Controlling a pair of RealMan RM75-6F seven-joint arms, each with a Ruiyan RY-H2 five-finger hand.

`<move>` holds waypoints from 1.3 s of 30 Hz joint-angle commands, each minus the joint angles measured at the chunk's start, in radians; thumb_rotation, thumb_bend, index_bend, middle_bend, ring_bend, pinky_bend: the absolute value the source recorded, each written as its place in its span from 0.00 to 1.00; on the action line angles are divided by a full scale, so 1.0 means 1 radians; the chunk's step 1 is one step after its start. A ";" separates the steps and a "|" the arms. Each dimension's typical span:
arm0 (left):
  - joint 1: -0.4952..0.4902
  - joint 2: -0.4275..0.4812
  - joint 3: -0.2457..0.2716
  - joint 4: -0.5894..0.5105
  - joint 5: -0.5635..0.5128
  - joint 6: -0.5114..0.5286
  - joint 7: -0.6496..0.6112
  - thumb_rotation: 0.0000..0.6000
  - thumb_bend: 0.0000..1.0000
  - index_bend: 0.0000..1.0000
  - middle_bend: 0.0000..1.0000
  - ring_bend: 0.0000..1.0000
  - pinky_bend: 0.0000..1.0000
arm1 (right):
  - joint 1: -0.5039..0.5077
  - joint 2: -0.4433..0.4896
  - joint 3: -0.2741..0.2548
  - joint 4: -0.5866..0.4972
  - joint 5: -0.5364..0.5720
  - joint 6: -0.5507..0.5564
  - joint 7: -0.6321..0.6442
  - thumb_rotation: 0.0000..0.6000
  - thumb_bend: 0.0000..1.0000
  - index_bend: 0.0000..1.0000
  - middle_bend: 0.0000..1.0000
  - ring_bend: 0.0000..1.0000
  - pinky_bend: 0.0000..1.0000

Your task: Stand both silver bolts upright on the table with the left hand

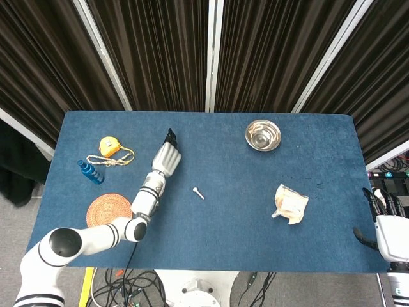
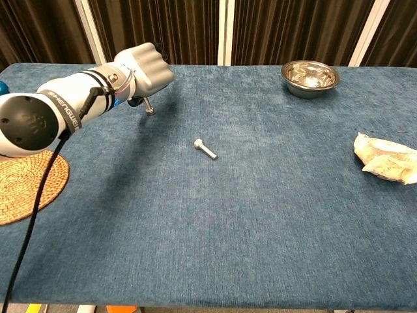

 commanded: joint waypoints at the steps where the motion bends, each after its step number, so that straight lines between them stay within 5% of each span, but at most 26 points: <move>1: 0.000 -0.002 -0.001 -0.001 0.002 0.002 0.000 1.00 0.43 0.46 0.23 0.06 0.04 | 0.000 0.000 0.000 -0.001 0.000 0.001 0.000 1.00 0.15 0.07 0.19 0.00 0.01; 9: 0.002 -0.002 -0.002 -0.009 0.008 0.007 0.004 1.00 0.43 0.41 0.23 0.06 0.04 | -0.004 0.002 0.001 -0.003 0.001 0.003 0.001 1.00 0.15 0.08 0.20 0.00 0.01; 17: 0.031 0.066 -0.033 -0.135 0.039 0.055 -0.076 1.00 0.42 0.22 0.20 0.03 0.03 | 0.002 0.003 0.003 0.000 -0.003 -0.002 0.005 1.00 0.15 0.08 0.20 0.00 0.01; 27: 0.116 0.225 -0.056 -0.470 0.280 -0.032 -0.545 1.00 0.35 0.28 0.19 0.02 0.03 | -0.003 0.000 -0.003 0.002 -0.023 0.011 0.010 1.00 0.15 0.08 0.20 0.00 0.01; 39: 0.133 0.108 -0.020 -0.347 0.562 -0.076 -0.919 1.00 0.36 0.41 0.19 0.02 0.03 | -0.024 0.004 -0.013 -0.010 -0.041 0.046 0.004 1.00 0.15 0.08 0.20 0.00 0.01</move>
